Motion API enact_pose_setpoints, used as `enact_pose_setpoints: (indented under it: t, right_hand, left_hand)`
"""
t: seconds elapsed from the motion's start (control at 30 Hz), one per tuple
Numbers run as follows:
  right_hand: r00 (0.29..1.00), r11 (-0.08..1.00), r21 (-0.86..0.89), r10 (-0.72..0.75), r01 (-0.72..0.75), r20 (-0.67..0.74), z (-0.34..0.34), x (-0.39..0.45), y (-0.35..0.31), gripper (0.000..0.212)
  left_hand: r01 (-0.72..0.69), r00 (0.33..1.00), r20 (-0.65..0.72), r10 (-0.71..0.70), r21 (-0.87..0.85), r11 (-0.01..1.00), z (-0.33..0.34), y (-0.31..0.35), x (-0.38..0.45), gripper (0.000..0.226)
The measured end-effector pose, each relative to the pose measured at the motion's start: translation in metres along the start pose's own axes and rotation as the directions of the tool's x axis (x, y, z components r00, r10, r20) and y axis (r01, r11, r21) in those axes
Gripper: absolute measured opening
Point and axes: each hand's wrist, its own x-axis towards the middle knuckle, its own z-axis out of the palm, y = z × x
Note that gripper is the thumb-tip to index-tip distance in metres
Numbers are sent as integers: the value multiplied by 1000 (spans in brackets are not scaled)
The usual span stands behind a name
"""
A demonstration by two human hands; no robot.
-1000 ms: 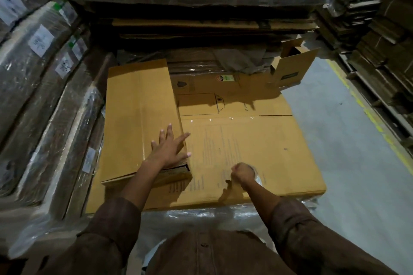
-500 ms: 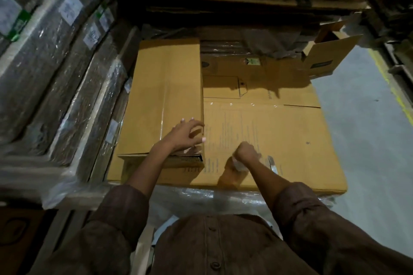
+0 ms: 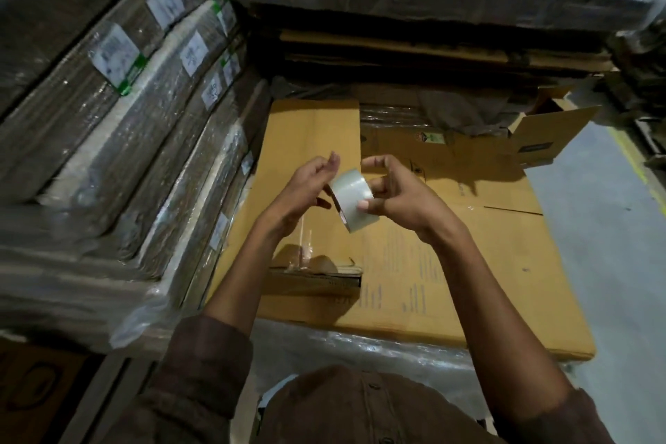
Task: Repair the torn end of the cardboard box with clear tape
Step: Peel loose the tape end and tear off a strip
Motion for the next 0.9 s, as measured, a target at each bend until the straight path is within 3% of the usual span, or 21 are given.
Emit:
enact_pose_setpoints:
  t: [0.1,0.23,0.4,0.53,0.63,0.73,0.83,0.9]
  right_hand:
    - [991,996,-73,-65,57,-116,15,0,-12,68]
    - [951,989,-96,-135,112,-278,34,0,-24,71]
    - [874,985,27,-140,172,-465,51,2,-34,67]
    - [832,963,116,-146,243,-536,62,0,-43,66]
    - [821,952,125,-169,279,-545,70,-2,-49,65]
    - [808,943,54,-250,327,-533,77,-5,-52,59]
    - [800,913,5,-355,408,-485,78,-10,-53,58]
    - [808,891,-9,-416,454,-416,77,-14,-53,61]
  left_hand:
    - [-215,974,-34,223,152,965,-11,10,-1,27]
    - [-428,874,-24,485,433,793,-20,22,-6,11]
    - [-545,742,75,666,645,535,-22,31,-21,12]
    - [-559,657,78,750,718,415,-27,35,-34,10]
    - [-568,625,58,779,718,402,-34,38,-39,7]
    - [-618,637,38,770,622,481,-44,41,-42,5]
    - [-645,695,23,718,462,609,-60,55,-44,11]
    - [-604,771,58,634,382,699,-73,64,-44,18]
